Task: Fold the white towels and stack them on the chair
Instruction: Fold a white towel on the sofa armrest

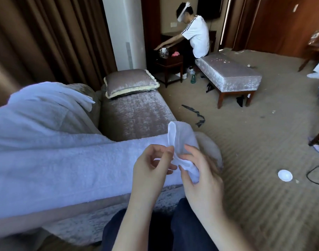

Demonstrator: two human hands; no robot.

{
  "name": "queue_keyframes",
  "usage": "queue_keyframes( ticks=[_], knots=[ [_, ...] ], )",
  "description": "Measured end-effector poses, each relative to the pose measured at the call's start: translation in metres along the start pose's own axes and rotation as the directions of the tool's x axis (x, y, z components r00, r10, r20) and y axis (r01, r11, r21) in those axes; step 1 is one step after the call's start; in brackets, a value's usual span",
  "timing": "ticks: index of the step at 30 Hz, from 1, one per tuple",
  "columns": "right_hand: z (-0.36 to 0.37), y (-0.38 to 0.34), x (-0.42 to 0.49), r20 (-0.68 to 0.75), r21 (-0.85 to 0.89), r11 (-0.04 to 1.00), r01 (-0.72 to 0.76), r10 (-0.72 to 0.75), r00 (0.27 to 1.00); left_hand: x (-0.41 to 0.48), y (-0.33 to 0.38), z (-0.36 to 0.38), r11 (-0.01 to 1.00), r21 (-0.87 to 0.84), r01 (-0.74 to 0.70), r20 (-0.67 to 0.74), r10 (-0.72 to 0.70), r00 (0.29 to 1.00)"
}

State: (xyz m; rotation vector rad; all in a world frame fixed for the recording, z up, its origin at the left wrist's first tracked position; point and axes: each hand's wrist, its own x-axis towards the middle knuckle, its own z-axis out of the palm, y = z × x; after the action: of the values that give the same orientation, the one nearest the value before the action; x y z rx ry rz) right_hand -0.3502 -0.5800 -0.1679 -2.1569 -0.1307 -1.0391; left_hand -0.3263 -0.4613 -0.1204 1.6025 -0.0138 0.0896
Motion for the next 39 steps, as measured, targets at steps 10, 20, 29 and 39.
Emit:
queue_keyframes(
  ticks=[10, 20, 29, 39],
  knots=[
    [0.014, -0.007, -0.021, 0.018, 0.034, 0.98, 0.196, -0.197, 0.98, 0.001, -0.005, -0.016, 0.976, 0.217, 0.036, -0.065, -0.022, 0.998],
    [0.032, 0.024, -0.036, -0.163, 0.31, 0.862, -0.402, 0.464, 0.87, -0.001, -0.005, -0.015, 0.999, 0.003, 0.045, -0.054, -0.045, 0.998],
    [0.071, -0.001, -0.03, -0.109, 0.395, 0.759, -0.517, 0.598, 0.794, -0.006, 0.013, -0.047, 0.977, -0.211, 0.0, -0.045, -0.01, 0.999],
    [0.068, -0.004, 0.001, -0.158, 0.042, 0.999, -0.029, 0.035, 0.987, 0.006, -0.002, -0.136, 0.996, -0.094, 0.007, -0.302, -0.035, 0.953]
  ],
)
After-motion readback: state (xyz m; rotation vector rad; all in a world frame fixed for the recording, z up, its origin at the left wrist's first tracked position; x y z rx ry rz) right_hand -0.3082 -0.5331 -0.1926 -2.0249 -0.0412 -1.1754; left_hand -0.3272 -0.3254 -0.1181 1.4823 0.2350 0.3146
